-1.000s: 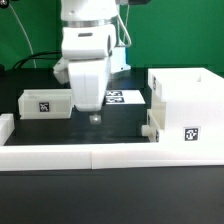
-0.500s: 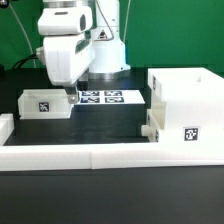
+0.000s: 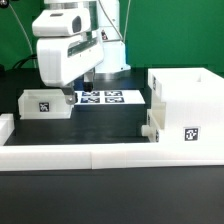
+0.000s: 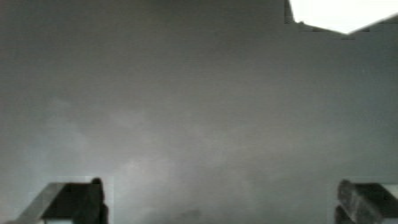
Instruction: Assemble drawer
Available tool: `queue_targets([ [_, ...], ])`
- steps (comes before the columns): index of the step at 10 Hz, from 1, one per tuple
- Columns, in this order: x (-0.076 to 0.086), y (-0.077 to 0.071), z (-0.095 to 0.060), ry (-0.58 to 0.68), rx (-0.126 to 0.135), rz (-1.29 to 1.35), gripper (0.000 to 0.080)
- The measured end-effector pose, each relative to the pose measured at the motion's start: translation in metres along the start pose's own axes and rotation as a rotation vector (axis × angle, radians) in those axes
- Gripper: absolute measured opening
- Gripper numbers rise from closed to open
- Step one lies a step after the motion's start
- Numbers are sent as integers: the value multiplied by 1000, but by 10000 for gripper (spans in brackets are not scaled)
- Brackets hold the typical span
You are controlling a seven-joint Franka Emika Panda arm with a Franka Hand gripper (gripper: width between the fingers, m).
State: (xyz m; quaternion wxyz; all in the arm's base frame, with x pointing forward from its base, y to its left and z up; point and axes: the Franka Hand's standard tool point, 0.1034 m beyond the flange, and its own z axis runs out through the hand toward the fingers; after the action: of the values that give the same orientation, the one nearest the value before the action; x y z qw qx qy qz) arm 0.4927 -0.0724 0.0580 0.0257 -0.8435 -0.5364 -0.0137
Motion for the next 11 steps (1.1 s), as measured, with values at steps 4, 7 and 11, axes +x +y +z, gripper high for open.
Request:
queue_targets([
  [4,-26,-16,-13,54,-95,373,649],
  [7,-48,-33,-16,74,-132,627,649],
  [11,-52,-37,-14,94,-119,886,649],
])
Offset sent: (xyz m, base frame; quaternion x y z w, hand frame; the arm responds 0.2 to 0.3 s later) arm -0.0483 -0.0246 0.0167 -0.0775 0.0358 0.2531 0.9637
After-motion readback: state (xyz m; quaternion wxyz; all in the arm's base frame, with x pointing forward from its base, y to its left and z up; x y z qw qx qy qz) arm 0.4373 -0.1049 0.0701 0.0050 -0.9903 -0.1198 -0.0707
